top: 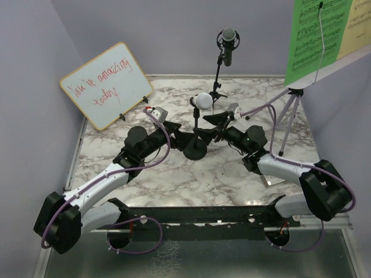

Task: Pack up the instrument practice props
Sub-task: Move the microphone stand with the microphone to the center of the board, then unscrew the knob on the microphone stand.

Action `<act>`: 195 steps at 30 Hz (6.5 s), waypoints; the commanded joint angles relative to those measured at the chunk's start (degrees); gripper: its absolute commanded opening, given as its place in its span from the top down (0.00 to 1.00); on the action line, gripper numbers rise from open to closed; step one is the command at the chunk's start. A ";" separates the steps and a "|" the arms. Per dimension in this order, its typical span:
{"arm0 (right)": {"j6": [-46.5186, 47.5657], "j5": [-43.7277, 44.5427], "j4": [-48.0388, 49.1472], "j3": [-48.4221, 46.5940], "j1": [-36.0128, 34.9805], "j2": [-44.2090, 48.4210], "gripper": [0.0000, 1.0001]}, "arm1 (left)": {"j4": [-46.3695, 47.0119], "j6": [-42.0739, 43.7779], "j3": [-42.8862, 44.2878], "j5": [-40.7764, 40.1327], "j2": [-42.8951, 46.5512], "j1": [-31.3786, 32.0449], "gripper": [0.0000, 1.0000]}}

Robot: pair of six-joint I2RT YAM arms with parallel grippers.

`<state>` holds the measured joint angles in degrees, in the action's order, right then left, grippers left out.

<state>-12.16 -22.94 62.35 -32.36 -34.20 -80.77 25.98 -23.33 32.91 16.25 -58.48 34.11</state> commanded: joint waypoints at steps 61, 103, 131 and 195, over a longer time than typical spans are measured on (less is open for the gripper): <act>-26.26 -34.27 -30.34 -9.20 14.31 -12.16 0.60 | 32.12 9.45 7.68 35.15 -25.07 -4.31 1.00; -5.21 -31.89 -37.74 -8.68 10.63 -9.20 0.81 | 32.12 9.25 5.59 40.12 -23.36 -6.47 1.00; -49.60 -19.38 -17.70 -0.09 10.38 -7.14 0.51 | 32.12 9.57 5.30 40.79 -22.38 -6.78 1.00; 63.03 47.83 -16.25 -1.80 -27.39 -14.37 0.99 | 32.12 4.08 3.43 46.16 -24.33 -13.73 1.00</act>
<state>34.96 13.02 48.88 -35.14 -58.30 -89.47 59.51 -16.40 38.37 56.10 -82.52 19.11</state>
